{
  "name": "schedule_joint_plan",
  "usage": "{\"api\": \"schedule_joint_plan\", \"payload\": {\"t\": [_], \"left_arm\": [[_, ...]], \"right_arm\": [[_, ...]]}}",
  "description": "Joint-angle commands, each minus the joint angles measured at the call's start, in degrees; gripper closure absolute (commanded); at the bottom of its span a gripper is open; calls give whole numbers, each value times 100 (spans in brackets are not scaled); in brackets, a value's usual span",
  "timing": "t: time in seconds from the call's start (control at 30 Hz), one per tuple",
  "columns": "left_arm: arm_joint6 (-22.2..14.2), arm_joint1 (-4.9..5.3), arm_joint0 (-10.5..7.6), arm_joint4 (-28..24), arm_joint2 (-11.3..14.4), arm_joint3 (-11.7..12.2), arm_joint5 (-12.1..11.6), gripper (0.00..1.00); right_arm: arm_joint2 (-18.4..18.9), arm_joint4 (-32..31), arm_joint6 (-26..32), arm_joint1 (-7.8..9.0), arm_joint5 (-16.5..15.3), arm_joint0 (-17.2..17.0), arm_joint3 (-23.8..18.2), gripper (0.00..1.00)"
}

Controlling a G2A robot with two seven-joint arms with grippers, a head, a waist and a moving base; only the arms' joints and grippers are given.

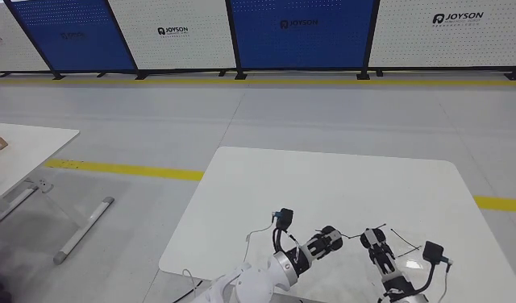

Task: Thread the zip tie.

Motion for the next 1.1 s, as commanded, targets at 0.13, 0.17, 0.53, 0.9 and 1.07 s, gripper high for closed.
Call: {"api": "schedule_joint_plan", "payload": {"t": [0.13,0.17,0.53,0.9,1.07], "left_arm": [[-73,-11,-40,79,54,26,139,100],[-74,-13,-44,81,59,29,141,100],[-62,-34,-65,48,70,53,173,80],[-68,-84,-193,56,180,166,268,79],[-40,-108,-233,78,237,201,306,83]], "right_arm": [[9,-66,-33,3,21,-31,-31,100],[5,-84,-48,3,28,-30,-32,100],[-46,-312,-259,-7,81,-47,-60,100],[-84,-369,-275,-12,104,-17,-71,100],[-89,-379,-296,-13,93,-34,-100,100]]}}
